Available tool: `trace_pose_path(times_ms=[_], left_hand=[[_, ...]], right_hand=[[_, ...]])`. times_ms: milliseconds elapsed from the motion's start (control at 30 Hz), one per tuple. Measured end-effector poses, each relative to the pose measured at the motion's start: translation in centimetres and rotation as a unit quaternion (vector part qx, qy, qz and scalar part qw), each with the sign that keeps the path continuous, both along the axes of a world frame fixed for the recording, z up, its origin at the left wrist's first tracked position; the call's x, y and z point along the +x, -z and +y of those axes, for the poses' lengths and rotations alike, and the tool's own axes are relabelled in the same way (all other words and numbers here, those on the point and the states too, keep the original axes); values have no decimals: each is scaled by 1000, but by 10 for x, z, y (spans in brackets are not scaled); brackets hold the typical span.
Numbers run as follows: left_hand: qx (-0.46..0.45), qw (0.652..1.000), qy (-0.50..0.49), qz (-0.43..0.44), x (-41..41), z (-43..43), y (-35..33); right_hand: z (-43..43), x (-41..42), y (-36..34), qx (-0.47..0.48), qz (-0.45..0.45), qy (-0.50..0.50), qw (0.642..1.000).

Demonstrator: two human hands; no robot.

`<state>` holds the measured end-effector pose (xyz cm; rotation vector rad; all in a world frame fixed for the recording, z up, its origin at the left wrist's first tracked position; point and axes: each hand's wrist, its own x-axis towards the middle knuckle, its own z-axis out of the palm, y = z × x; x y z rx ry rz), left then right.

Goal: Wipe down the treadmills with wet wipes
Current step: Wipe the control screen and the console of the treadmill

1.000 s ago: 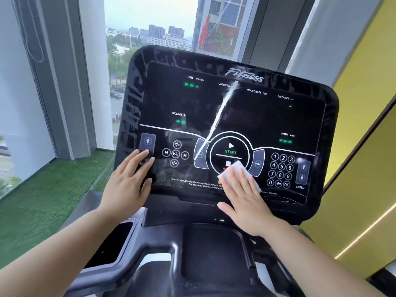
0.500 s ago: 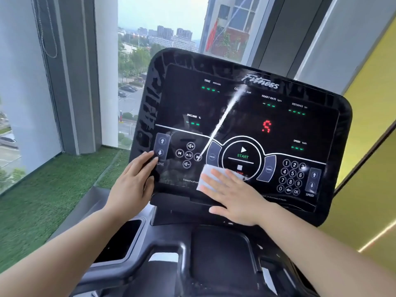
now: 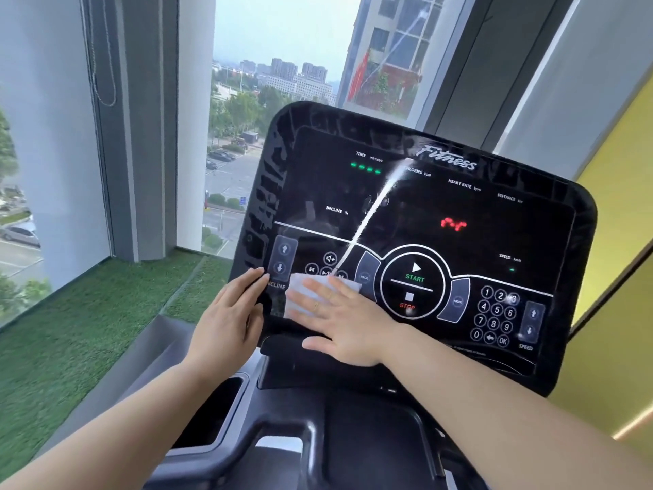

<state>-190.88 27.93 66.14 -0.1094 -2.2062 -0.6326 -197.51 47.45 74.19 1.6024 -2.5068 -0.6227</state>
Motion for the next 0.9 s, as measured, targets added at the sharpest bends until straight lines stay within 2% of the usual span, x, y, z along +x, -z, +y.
trace_pose_path(times_ms=[167,500,633,800,833,900], left_hand=[[23,1000,9,-3,1,1,-4],[16,1000,-17,-13,3,8,-15],[0,999,-31,-17,1,12,-17],[-7,999,-51,-12,-1,18,-19],[-11,998,-57,-9,-2,20,-20],[-18,997,-69,-2,-4,23,-21]], right_hand=[[-20,-2,-8,-4,35,12,999],[-42,-28,-45,-119,91,109,983],[-11,-42,-60,-198,95,202,954],[3,-34,-43,-326,76,339,879],[-6,-28,-37,-329,64,344,877],[-25,-20,-27,-301,46,310,900]])
